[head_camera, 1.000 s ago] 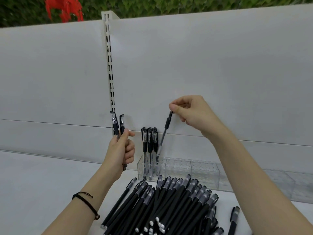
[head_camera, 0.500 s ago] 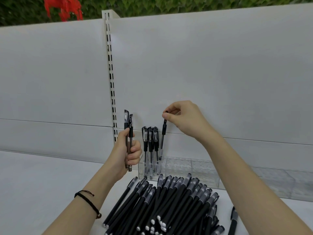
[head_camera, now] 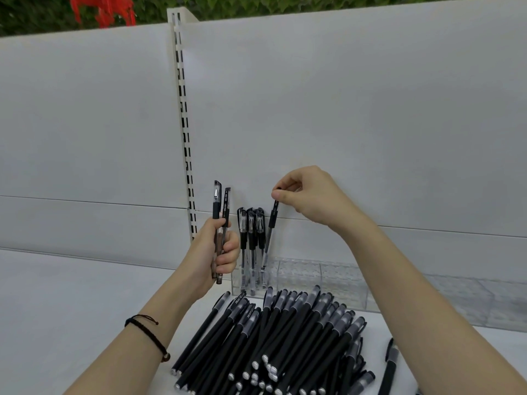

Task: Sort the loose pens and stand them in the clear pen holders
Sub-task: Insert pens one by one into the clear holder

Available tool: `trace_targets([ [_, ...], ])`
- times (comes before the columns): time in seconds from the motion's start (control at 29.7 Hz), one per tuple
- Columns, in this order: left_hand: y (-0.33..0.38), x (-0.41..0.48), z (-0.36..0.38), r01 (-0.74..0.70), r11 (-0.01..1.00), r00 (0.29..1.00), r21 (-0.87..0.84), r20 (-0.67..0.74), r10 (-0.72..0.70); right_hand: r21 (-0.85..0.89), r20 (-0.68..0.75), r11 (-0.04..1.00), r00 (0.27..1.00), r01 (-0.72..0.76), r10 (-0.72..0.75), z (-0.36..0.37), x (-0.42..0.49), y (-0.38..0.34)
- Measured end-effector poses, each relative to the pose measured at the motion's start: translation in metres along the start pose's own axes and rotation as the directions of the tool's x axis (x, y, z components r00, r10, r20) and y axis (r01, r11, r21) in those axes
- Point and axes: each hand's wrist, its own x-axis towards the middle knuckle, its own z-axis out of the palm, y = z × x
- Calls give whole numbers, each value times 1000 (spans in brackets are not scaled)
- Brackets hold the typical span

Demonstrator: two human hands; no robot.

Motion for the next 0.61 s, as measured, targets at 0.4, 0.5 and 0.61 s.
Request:
trace_targets([
  [0.4, -6, -6, 5, -126, 987, 981, 97, 159, 110, -70, 52, 997, 999, 20, -17, 21, -6, 0],
  [0.5, -8, -8, 7, -161, 982, 970, 94, 197, 140, 188, 49, 982, 999, -20, 11, 19, -8, -5],
  [0.61, -8, -9, 8, -190, 977, 964, 94, 209, 167, 332, 81, 939, 994, -90, 67, 17, -10, -6],
])
